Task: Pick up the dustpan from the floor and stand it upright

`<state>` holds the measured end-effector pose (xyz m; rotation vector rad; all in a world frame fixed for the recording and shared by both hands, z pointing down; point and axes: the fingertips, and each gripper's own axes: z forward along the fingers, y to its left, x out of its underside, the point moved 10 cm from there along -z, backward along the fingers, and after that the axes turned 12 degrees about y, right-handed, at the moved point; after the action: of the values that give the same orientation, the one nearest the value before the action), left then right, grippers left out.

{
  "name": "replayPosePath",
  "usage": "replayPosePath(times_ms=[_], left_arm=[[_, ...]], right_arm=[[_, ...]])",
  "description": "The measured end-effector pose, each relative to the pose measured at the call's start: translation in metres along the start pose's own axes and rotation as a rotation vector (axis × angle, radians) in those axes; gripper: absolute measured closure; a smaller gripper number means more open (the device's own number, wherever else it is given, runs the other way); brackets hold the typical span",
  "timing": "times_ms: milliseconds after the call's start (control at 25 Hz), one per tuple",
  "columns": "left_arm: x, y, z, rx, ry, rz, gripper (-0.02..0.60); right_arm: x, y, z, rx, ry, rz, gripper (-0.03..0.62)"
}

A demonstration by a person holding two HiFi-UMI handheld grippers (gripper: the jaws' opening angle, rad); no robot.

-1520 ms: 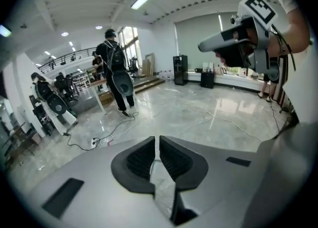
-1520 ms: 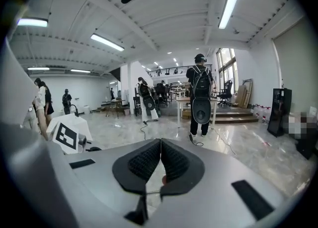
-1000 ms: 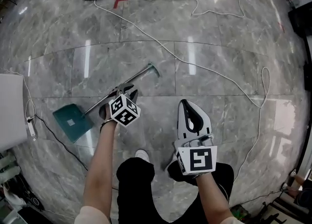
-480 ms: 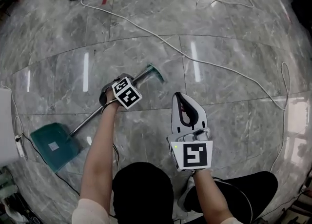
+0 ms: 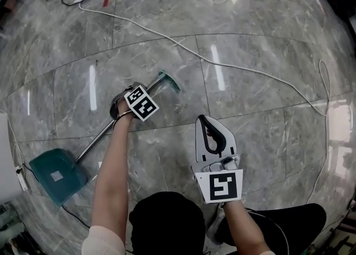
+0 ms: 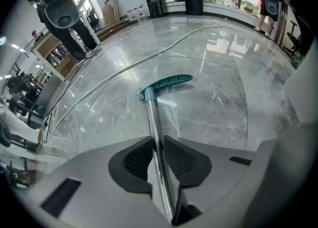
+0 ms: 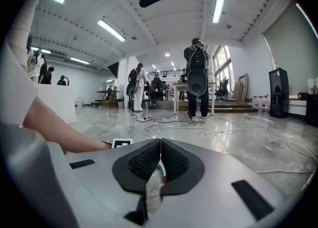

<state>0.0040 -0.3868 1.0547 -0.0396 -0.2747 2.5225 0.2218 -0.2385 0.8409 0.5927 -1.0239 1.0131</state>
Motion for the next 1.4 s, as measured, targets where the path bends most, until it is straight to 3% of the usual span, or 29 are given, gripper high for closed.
replayPosePath(times_ms=[280,600,920,1240,1400], left_arm=[[-0.002,0.003,0.004,0.001,0.013,0.009,0.509],[0.002,0.003,0.005,-0.02,-0.053,-0.065,0.509],[0.007,-0.005,-0.008,-0.035,-0.063,-0.022,0.509],[0.021,0.025,-0.092,-0.093,-0.21,-0.096,0.509],[0.047,0.041,-0.181,-0.136,-0.303,-0.155,0.509]], right_arm=[[0.003,0.003,-0.001,-0.006,-0.011,0.004,0.576],[0.013,0.003,0.004,-0.02,0.019,0.005,0.576],[0.007,0.009,0.009,-0.044,0.011,0.013,0.576],[-0.018,0.019,0.018,-0.114,0.002,-0.018,0.577],[-0.073,0.046,0.008,-0.196,-0.001,-0.024,0.577]])
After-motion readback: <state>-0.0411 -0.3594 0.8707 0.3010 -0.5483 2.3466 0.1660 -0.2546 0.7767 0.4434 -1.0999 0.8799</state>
